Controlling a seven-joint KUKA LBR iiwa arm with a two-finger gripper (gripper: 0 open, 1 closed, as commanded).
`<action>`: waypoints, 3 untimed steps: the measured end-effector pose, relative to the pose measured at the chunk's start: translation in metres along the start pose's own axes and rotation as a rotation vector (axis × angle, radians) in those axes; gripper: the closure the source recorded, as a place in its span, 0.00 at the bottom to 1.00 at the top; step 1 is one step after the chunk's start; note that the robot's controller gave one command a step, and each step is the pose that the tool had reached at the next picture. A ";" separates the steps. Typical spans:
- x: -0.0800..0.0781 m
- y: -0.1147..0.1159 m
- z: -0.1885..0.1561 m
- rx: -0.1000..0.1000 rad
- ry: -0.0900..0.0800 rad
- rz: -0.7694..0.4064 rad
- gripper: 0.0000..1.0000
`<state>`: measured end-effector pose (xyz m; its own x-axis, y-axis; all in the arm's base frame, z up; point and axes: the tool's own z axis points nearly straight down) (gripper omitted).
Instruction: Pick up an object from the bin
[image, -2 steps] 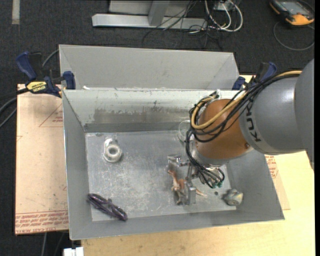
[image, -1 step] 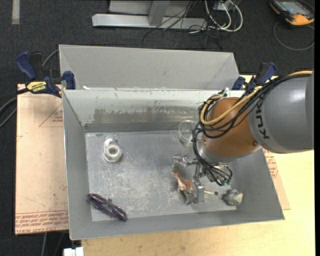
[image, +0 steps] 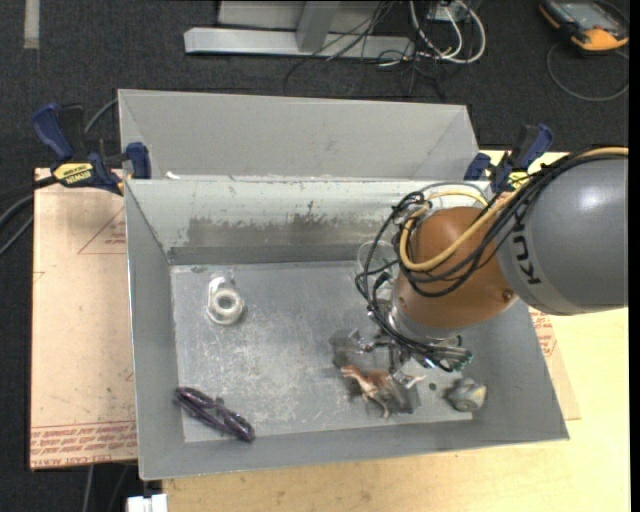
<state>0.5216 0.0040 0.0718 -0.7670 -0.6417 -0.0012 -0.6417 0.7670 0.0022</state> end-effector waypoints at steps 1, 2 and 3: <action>0.007 -0.008 0.001 -0.001 0.000 0.030 0.00; -0.035 -0.055 -0.001 -0.001 0.002 0.086 1.00; -0.035 -0.055 -0.001 -0.001 0.002 0.087 1.00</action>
Offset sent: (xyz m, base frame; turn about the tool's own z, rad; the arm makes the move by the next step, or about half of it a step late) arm 0.0610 -0.0198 -0.0018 0.0827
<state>0.5837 -0.0161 0.0726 -0.8196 -0.5729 0.0008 -0.5729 0.8196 0.0033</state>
